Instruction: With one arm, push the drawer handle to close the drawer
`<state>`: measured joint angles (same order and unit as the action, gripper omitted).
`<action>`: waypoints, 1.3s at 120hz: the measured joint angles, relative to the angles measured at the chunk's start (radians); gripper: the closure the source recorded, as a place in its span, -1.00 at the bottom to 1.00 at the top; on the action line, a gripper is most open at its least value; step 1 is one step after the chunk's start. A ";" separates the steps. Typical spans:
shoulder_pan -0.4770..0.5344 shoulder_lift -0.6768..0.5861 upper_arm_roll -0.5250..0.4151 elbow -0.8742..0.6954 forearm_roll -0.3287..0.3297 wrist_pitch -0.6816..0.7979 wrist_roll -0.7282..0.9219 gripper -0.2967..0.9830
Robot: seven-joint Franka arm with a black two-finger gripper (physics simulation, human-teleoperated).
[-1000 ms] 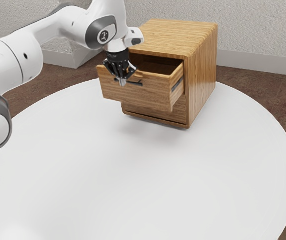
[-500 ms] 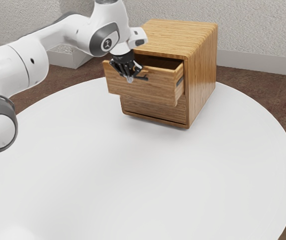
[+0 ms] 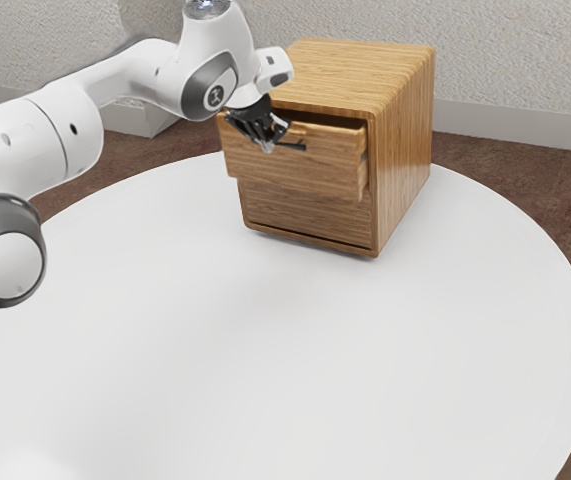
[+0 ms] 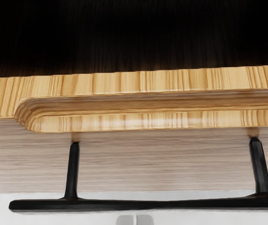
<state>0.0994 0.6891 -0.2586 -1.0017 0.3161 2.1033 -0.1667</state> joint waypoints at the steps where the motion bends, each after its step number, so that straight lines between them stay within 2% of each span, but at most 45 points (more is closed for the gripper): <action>1: 0.000 0.002 0.000 0.000 0.000 0.002 0.000 0.70; 91: -0.026 0.094 0.027 0.074 -0.006 0.185 0.002 0.69; 98: -0.017 -0.001 0.023 0.021 -0.039 0.138 -0.002 0.69; 105: -0.009 -0.181 0.021 -0.124 -0.081 0.057 -0.012 0.67; 115: 0.014 -0.479 0.021 -0.389 -0.161 -0.068 -0.026 0.38; 121: 0.032 -0.586 0.021 -0.476 -0.204 -0.170 -0.033 0.21; 137: 0.073 -0.654 0.011 -0.544 -0.258 -0.389 -0.043 -0.14; 156: 0.077 -0.667 -0.002 -0.573 -0.261 -0.510 -0.050 -0.35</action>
<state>0.1762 0.0219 -0.2609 -1.5749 0.0553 1.5931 -0.2168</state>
